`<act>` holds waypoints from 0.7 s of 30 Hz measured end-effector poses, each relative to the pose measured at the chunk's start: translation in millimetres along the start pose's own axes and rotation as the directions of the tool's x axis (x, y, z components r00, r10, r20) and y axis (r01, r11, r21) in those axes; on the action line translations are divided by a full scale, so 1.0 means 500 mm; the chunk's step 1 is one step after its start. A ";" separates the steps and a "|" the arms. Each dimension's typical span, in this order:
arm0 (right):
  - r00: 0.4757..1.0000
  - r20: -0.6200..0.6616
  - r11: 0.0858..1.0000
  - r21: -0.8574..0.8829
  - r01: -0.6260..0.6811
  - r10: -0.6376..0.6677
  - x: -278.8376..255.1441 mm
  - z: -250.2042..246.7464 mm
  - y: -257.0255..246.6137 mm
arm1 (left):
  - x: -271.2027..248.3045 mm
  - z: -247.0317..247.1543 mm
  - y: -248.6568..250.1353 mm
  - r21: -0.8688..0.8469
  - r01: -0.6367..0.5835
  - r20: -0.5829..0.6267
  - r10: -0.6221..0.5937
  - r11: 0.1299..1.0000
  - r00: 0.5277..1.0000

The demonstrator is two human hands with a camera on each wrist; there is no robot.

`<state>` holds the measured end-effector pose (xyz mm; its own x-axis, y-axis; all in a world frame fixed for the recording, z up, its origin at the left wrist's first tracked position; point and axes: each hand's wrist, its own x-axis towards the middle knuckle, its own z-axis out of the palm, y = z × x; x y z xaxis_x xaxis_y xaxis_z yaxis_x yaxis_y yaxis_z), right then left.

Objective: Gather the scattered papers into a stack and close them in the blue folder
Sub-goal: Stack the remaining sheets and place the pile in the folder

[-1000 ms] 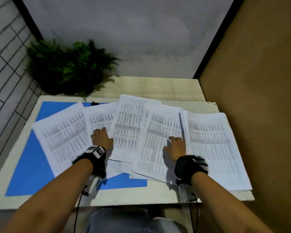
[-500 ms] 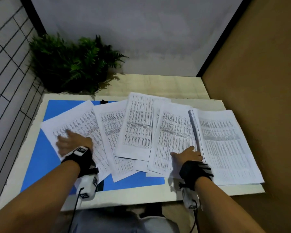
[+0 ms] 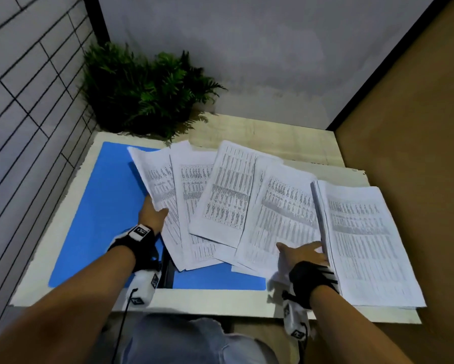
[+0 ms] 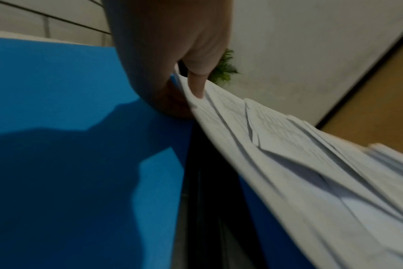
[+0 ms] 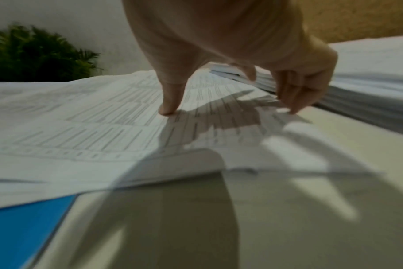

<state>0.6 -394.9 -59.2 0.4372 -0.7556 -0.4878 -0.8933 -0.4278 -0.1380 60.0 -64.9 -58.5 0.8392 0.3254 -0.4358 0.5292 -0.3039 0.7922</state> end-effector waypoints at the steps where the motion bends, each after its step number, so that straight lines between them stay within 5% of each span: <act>1: 1.000 0.006 1.000 0.022 0.013 -0.013 0.010 -0.004 -0.001 | -0.001 0.012 0.004 0.004 -0.026 0.034 0.026 1.000 0.999; 7: 0.989 0.071 0.983 0.141 0.120 -0.131 0.028 -0.022 -0.031 | -0.005 0.033 0.036 0.108 -0.104 0.079 0.096 0.989 0.992; 11: 0.980 0.114 0.918 0.382 0.110 -0.165 0.046 -0.039 -0.064 | 0.025 0.017 0.048 0.134 -0.202 0.183 0.176 0.970 0.967; 14: 0.961 0.197 0.928 0.353 0.117 -0.196 0.051 -0.031 -0.089 | 0.034 0.011 0.067 0.163 -0.165 0.255 0.120 0.973 0.959; 21: 0.822 0.273 0.862 0.247 0.442 -0.500 0.032 -0.006 -0.112 | 0.022 0.031 0.101 -0.068 0.091 0.200 -0.076 0.994 0.977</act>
<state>57.8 -384.6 -57.0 0.7774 -0.2713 -0.5675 -0.6024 -0.5807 -0.5476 98.0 -90.6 -30.0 0.8047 0.1618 -0.5712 0.5937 -0.2113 0.7765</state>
